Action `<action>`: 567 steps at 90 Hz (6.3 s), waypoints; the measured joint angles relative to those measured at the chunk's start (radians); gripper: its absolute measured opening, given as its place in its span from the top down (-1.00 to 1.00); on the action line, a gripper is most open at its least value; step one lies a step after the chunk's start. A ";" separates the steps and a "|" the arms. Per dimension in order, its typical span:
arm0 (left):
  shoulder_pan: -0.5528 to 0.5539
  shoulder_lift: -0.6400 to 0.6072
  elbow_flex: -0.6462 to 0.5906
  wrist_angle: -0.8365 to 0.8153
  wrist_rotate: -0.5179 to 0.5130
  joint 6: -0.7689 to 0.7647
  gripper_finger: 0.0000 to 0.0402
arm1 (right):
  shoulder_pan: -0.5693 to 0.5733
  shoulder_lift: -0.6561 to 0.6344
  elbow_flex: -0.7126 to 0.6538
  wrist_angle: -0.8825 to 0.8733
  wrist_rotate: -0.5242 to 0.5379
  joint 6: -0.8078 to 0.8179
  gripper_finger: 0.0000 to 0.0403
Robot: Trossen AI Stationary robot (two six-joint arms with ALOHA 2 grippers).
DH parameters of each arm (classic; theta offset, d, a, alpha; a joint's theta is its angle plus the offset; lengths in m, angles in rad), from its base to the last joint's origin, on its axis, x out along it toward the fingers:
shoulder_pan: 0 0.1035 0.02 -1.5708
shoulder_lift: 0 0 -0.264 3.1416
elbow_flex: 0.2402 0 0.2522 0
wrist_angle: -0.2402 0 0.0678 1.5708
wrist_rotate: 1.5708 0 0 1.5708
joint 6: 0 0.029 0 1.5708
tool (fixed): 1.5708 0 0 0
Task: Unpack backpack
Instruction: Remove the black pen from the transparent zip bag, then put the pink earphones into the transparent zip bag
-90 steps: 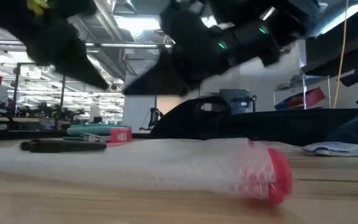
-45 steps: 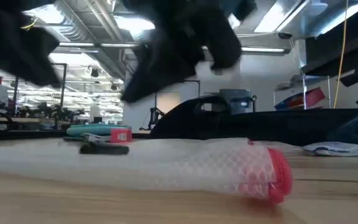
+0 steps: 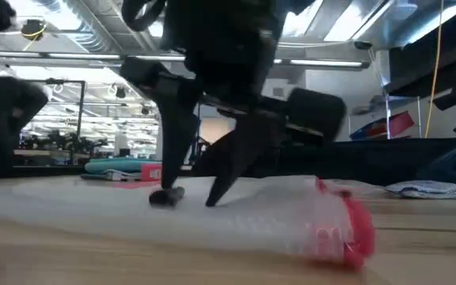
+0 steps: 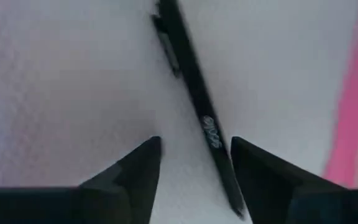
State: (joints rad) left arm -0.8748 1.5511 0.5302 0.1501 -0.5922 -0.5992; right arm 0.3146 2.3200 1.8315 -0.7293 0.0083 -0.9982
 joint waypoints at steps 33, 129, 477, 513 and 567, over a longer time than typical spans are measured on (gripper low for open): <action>-0.001 0.096 0.002 0.037 -0.015 -0.074 0.13 | 0.026 0.030 0.032 -0.018 0.075 -0.156 0.57; 0.001 0.087 0.044 -0.011 -0.044 -0.021 0.13 | -0.495 -0.090 0.033 0.495 0.128 -0.017 0.99; 0.208 -0.114 0.122 -0.083 0.001 0.222 0.13 | -0.432 -0.768 -1.129 0.832 0.220 1.126 0.12; 0.210 -0.114 0.122 -0.087 0.000 0.235 0.13 | -0.514 -0.577 -1.005 1.178 0.153 1.094 0.13; 0.209 -0.114 0.120 -0.086 0.001 0.214 0.13 | -0.467 -0.619 -0.936 1.035 0.078 0.906 0.13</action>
State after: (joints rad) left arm -0.6655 1.4376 0.6506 0.0638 -0.5910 -0.3852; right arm -0.1526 1.7008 0.8960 0.3056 0.0866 -0.0923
